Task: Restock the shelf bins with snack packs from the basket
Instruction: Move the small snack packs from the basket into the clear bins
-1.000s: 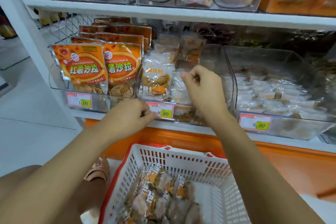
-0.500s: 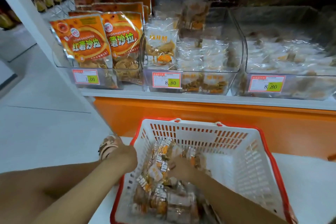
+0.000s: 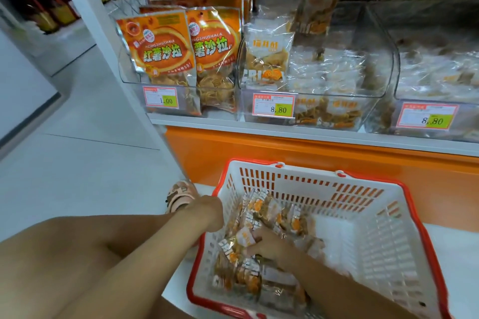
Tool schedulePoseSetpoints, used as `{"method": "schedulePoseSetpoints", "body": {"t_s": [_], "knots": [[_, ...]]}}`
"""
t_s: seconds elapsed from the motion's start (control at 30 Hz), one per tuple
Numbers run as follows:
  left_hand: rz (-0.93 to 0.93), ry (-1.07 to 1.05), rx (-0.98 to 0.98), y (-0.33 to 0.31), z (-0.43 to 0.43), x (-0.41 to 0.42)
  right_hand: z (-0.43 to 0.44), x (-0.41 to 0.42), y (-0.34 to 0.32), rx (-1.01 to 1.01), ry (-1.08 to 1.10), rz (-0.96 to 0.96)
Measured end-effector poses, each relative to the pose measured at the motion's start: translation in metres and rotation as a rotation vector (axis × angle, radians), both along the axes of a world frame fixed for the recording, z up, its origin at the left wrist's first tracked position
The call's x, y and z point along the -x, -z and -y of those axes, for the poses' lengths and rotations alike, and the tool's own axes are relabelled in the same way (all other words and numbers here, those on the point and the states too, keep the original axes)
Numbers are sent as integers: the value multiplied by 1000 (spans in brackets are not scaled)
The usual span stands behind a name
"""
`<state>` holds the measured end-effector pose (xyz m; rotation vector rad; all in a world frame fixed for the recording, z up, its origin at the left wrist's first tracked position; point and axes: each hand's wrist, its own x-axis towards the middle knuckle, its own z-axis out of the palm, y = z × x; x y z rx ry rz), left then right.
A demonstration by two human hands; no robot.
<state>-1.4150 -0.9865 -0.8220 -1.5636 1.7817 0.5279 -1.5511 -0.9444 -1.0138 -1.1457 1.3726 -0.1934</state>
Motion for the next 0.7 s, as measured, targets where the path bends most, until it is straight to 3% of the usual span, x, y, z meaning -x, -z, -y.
{"method": "schedulePoseSetpoints", "body": {"t_s": [0.13, 0.33, 0.4, 0.5, 0.6, 0.7], "knots": [[-63, -71, -22, 2, 2, -7, 2, 13, -20, 19, 36, 61], [-198, -150, 36, -15, 1, -5, 26, 40, -83, 19, 150, 346], [-390, -260, 5, -18, 5, -6, 32, 46, -109, 80, 209, 435], [-807, -604, -176, -19, 10, -6, 32, 54, -142, 201, 299, 553], [-995, -588, -171, -33, 10, 1, 29, 64, -171, 295, 389, 615], [-1093, -360, -104, -57, 11, 9, 28, 77, -198, 354, 370, 638]]}}
